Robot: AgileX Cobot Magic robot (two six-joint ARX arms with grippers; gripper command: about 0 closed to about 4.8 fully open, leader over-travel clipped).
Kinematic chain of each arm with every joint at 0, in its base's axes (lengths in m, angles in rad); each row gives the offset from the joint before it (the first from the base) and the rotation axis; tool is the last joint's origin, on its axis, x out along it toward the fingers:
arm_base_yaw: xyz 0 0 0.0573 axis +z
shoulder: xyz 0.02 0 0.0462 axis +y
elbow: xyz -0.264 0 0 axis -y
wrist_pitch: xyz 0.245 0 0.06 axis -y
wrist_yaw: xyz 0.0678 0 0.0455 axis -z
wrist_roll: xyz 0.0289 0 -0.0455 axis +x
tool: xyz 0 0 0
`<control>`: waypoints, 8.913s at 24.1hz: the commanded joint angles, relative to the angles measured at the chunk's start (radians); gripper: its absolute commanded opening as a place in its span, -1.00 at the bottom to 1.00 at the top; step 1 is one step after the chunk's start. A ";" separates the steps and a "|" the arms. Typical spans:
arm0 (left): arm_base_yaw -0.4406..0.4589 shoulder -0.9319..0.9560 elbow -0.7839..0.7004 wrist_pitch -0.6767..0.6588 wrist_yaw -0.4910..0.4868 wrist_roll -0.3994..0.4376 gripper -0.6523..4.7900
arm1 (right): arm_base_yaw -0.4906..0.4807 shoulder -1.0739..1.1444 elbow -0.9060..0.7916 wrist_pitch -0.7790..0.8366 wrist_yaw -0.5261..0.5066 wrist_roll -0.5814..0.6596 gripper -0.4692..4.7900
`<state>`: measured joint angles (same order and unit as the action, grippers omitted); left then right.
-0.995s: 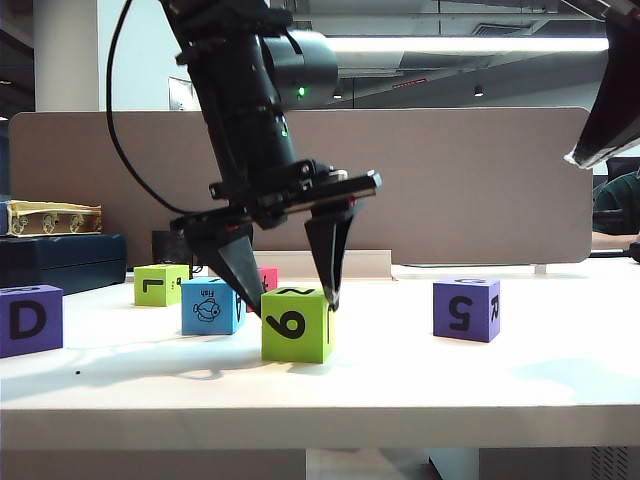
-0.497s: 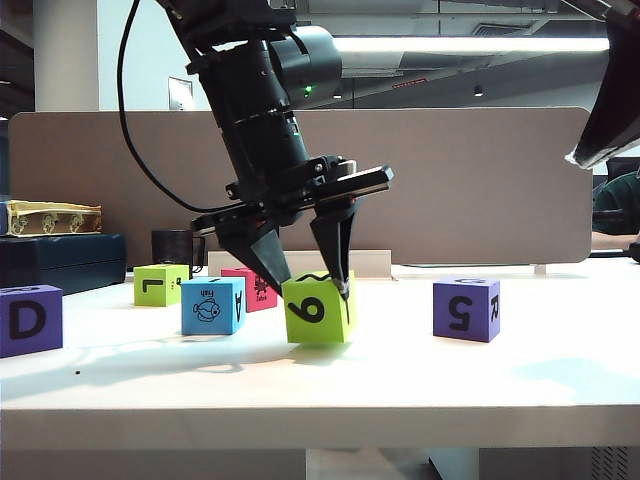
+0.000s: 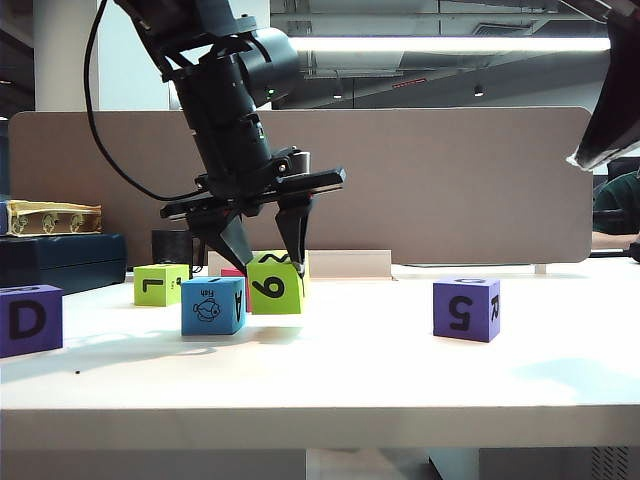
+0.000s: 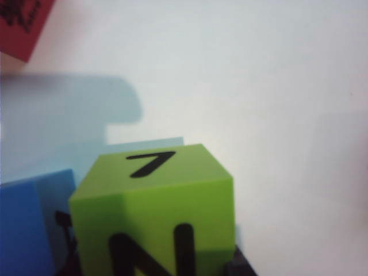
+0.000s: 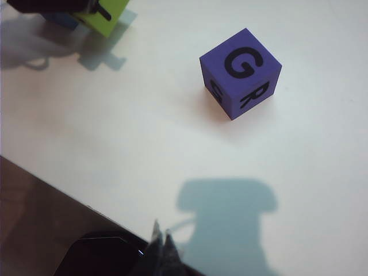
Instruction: Select the appropriate blocks from the scattered letter blocks on the table and arrange them in a row to spell out "TURING".
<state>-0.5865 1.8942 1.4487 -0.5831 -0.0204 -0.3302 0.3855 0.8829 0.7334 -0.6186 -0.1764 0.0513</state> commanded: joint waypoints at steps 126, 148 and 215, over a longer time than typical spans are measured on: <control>0.031 0.082 0.190 -0.173 -0.073 0.217 0.46 | 0.000 -0.002 0.006 0.009 0.001 -0.003 -0.82; 0.277 0.068 0.323 -0.737 -0.097 0.431 0.46 | 0.000 0.026 0.006 0.024 -0.008 -0.003 -0.83; 0.444 -0.114 -0.086 -0.452 0.046 0.853 0.64 | 0.183 0.158 0.208 0.001 -0.244 0.002 -0.83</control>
<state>-0.1421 1.7756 1.3643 -1.0328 0.0238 0.5201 0.5674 1.0431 0.9367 -0.6189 -0.4164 0.0540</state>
